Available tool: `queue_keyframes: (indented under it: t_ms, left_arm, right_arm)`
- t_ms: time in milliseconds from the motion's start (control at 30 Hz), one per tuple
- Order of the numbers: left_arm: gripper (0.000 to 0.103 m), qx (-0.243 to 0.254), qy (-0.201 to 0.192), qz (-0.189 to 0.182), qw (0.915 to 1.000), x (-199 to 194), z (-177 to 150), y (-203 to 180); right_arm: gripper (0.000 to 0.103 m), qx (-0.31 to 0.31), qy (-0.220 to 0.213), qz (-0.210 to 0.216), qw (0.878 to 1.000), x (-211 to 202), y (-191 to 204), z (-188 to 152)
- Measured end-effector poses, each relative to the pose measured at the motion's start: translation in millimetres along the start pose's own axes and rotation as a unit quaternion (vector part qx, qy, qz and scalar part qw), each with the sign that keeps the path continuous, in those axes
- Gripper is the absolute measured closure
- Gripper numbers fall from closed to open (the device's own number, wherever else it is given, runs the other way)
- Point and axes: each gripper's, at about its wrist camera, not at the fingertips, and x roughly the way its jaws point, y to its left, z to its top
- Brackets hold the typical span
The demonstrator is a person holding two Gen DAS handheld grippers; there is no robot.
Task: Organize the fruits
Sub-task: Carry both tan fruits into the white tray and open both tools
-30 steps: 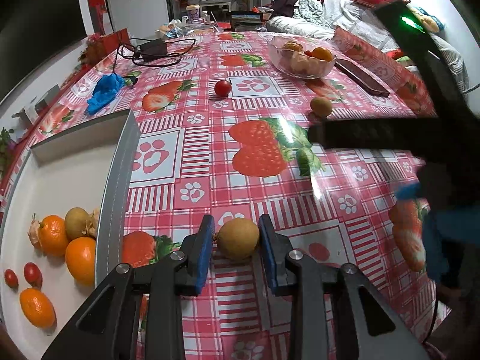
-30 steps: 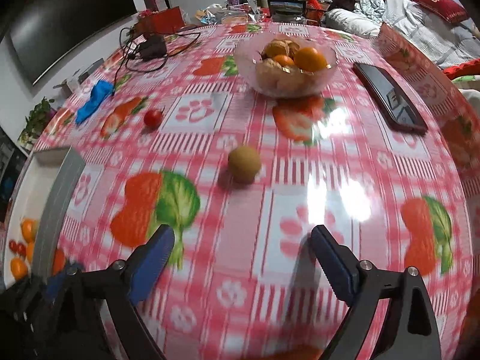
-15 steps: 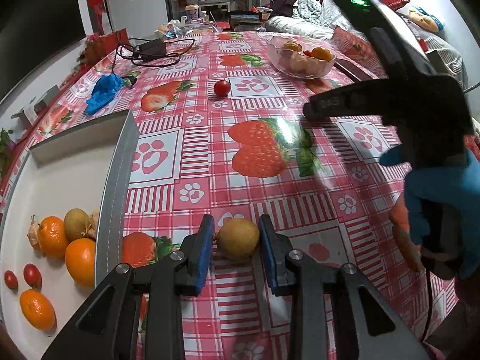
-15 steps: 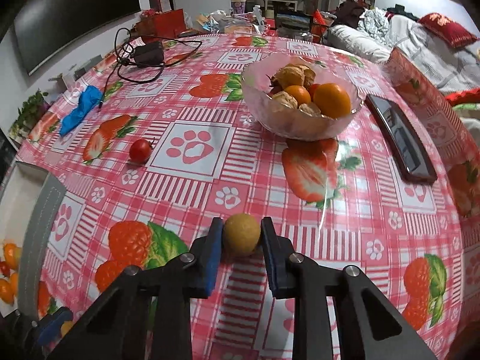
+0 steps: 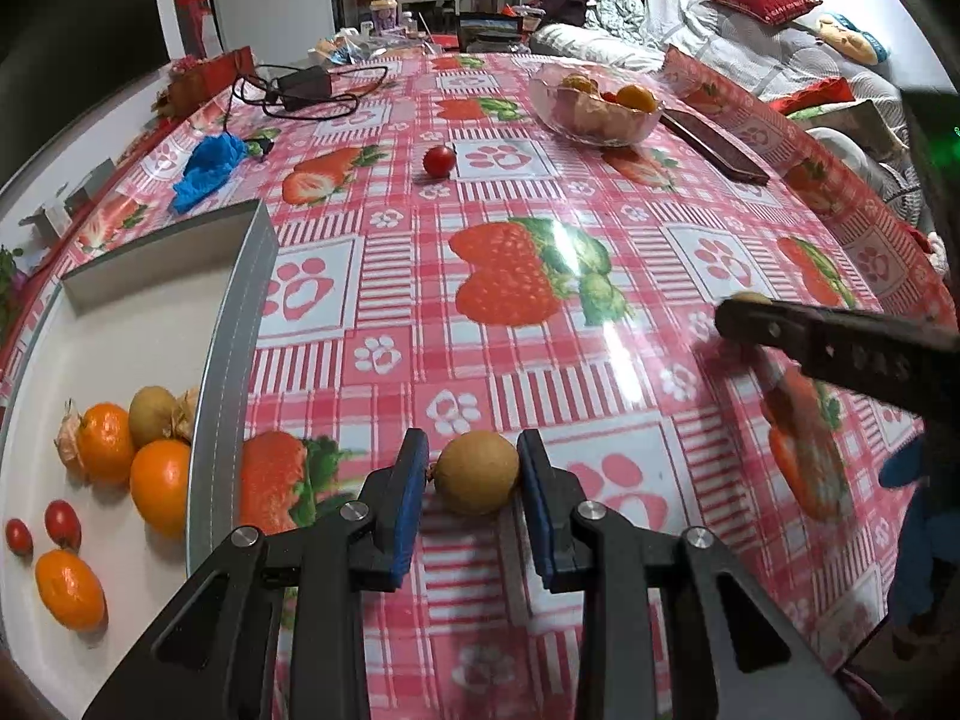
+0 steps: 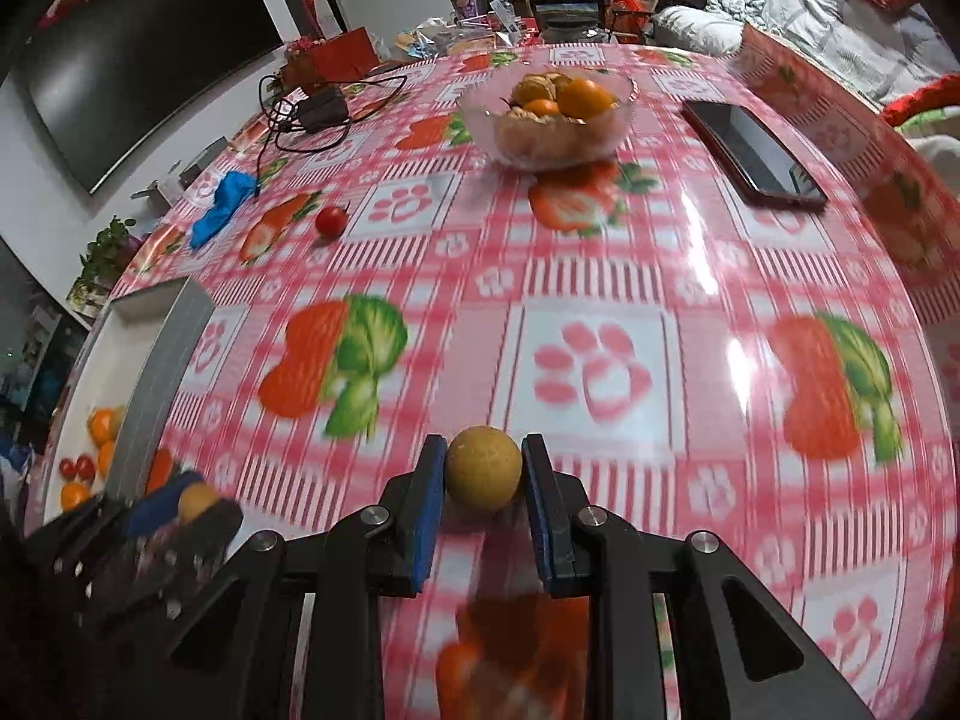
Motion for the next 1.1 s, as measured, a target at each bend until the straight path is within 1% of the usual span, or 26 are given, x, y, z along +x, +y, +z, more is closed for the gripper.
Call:
queue_keyframes:
  t_ms: [67, 133, 233, 467, 600, 900, 1100]
  left_arm:
    - [0.07, -0.012, 0.01, -0.019, 0.9997, -3, -1, 3]
    - [0.07, -0.032, 0.018, -0.051, 0.998, -7, -3, 10]
    - [0.07, -0.05, 0.016, -0.068, 0.9963, -17, -7, 18]
    - [0.07, -0.061, -0.003, -0.064, 0.996, -47, -7, 30]
    - [0.07, -0.058, -0.014, -0.06, 0.9964, -64, -7, 31]
    - [0.07, -0.062, -0.027, -0.048, 0.9966, -89, -12, 40]
    - [0.07, -0.077, -0.039, -0.048, 0.9952, -103, -18, 56]
  right_arm:
    - [0.076, 0.005, 0.0, 0.003, 1.0, -7, -2, -10]
    - [0.076, 0.008, 0.001, 0.005, 1.0, -12, -3, -17]
    - [0.076, 0.019, 0.002, 0.01, 1.0, -19, -6, -26]
    - [0.076, 0.03, -0.008, 0.025, 0.999, -33, -5, -34]
    - [0.076, 0.025, -0.013, 0.033, 0.999, -40, 1, -36]
    - [0.076, 0.009, -0.02, 0.045, 0.999, -56, 22, -35]
    - [0.076, -0.012, -0.023, 0.05, 0.998, -66, 44, -30]
